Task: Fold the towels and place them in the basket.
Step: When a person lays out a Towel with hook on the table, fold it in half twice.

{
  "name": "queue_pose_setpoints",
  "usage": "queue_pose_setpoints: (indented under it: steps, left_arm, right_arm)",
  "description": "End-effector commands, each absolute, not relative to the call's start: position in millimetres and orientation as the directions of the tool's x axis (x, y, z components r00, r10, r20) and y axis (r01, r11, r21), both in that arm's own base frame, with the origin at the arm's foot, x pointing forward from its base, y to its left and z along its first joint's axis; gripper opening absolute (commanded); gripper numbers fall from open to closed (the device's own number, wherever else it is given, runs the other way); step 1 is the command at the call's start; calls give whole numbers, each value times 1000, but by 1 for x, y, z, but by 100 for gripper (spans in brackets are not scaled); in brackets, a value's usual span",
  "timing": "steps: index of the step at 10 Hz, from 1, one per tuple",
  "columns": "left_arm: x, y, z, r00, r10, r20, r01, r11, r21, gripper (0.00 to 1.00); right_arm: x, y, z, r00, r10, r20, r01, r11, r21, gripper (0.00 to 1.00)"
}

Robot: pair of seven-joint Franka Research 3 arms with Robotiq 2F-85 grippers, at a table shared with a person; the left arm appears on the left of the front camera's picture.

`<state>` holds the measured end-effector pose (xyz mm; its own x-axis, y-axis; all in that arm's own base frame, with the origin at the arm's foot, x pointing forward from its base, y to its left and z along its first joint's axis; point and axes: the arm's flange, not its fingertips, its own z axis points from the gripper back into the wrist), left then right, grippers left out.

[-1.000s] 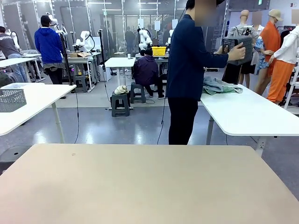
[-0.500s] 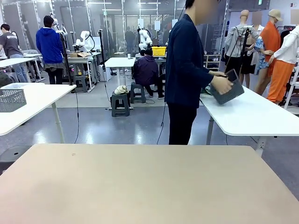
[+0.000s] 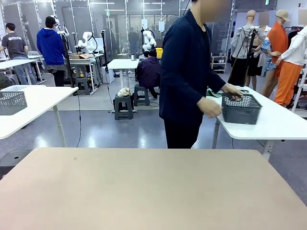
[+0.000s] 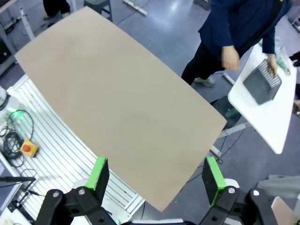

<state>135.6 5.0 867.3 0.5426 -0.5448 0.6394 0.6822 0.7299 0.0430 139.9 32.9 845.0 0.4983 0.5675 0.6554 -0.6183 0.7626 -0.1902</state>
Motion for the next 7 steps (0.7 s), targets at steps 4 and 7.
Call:
queue_pose_setpoints:
  steps: [4,7]
  left_arm:
    - [144,34,921,549,-616,565,745,667,4,100]
    - [146,40,918,550,-614,567,745,668,0,100]
  right_arm:
    - [137,16,891,475,631,613,-691,699,-183,100]
    - [136,16,893,481,633,607,-695,697,-176,100]
